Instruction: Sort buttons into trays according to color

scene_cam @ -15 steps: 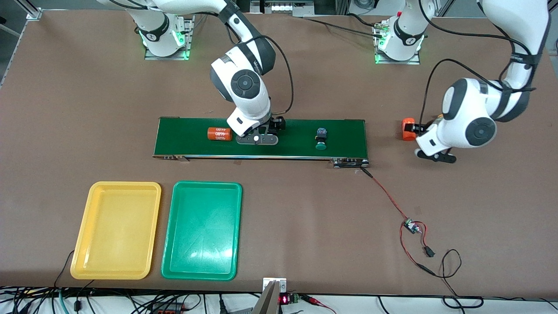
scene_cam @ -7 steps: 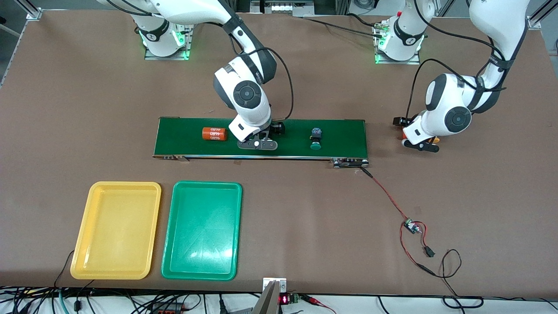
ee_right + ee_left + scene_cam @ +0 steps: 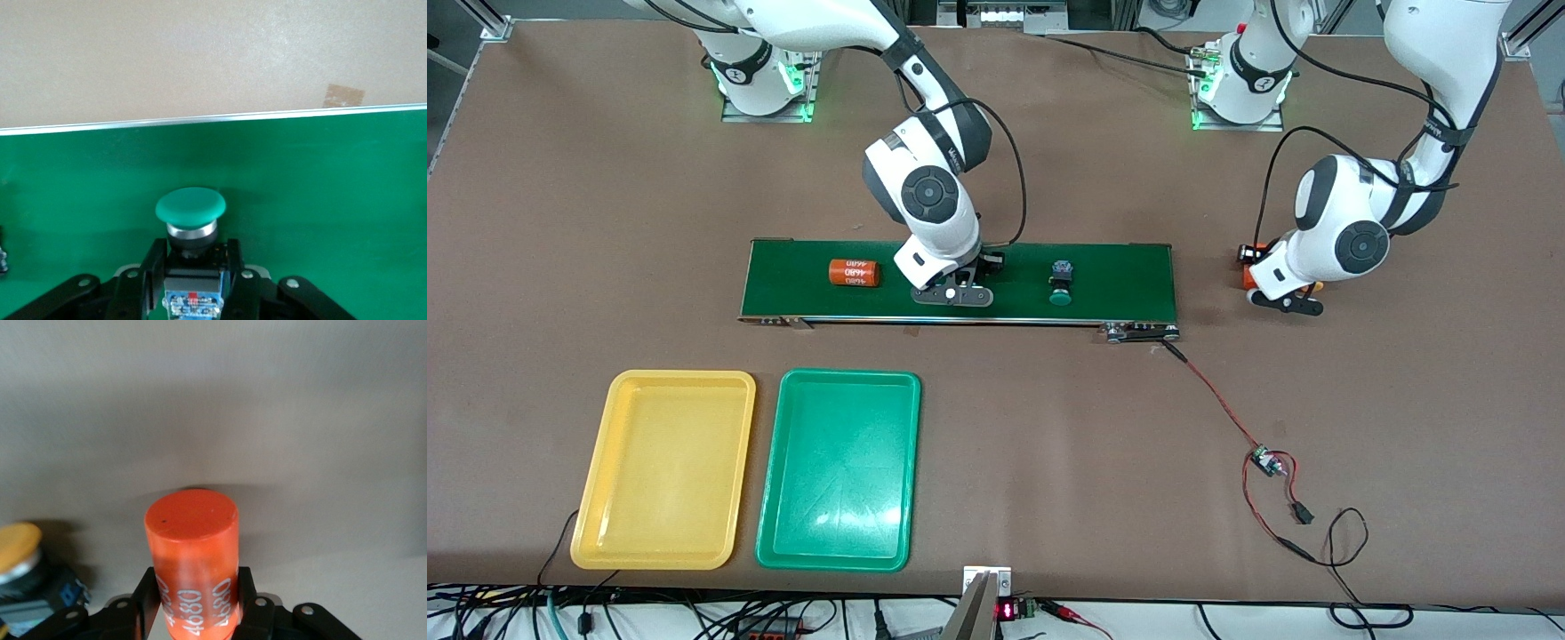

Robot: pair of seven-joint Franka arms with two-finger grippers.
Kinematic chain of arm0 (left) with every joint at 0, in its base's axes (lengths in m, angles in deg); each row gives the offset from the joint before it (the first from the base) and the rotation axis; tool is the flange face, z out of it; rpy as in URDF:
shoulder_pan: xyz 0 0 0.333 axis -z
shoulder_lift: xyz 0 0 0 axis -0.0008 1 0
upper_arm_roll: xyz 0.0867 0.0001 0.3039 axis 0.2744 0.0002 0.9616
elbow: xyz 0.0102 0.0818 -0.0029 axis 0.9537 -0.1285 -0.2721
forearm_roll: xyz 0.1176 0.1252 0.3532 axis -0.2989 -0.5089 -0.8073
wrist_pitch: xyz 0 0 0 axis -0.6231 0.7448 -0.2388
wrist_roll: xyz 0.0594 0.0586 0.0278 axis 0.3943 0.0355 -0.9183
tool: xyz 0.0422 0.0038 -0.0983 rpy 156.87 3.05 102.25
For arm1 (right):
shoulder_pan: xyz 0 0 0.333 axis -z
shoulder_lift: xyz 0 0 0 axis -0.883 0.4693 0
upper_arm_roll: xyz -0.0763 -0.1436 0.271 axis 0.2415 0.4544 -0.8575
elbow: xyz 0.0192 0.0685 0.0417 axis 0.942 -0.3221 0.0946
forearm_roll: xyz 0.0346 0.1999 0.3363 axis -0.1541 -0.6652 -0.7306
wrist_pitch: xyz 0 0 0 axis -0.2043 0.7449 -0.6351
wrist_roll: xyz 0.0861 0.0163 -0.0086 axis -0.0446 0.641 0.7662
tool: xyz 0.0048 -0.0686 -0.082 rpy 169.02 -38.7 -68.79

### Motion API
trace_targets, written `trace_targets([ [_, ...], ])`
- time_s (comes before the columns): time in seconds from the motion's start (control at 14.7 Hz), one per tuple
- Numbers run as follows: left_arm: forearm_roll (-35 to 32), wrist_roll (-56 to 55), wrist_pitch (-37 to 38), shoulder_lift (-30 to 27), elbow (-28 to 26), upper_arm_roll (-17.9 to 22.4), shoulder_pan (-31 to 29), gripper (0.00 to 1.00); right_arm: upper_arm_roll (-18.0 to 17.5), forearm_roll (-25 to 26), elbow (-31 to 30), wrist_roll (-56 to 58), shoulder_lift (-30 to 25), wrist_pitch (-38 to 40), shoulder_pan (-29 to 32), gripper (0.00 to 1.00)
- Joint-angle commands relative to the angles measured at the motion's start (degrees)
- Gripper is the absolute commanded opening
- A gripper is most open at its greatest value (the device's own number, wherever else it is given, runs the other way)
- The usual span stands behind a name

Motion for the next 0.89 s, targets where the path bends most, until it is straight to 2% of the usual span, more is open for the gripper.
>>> trace_targets([
  [0.0,1.1,0.9,5.64,-1.6,5.47,0.87,1.42,0.16,0.56,0.0,0.77,-0.37,0.4,-0.39,-0.69,0.02],
  [0.07,1.19,0.9,10.19,-1.61,8.97,0.69,1.77,0.16,0.82,-0.08,1.64,-0.45,0.05,-0.39,0.27,0.02],
  [0.14,1.54,0.9,14.33,-1.61,12.05,0.69,3.08,0.16,1.0,0.0,5.48,-0.1,0.31,-0.21,1.15,0.02],
  [0.27,1.89,-0.4,19.97,-1.61,16.55,0.43,5.55,0.17,2.06,-0.17,9.11,0.34,0.58,-0.04,4.04,0.02],
  [0.41,5.65,-3.31,20.35,-1.61,17.09,-0.36,6.0,0.17,2.23,0.18,10.0,0.43,0.58,-0.21,7.38,0.01],
  [0.61,16.19,-5.94,19.91,-1.78,17.18,-3.69,6.17,0.17,3.9,2.2,12.1,2.52,1.71,0.13,11.77,0.01],
  [0.82,16.31,-3.34,19.2,-0.99,19.81,-6.95,7.13,0.17,3.9,2.55,13.52,7.79,4.09,0.14,17.14,0.02],
])
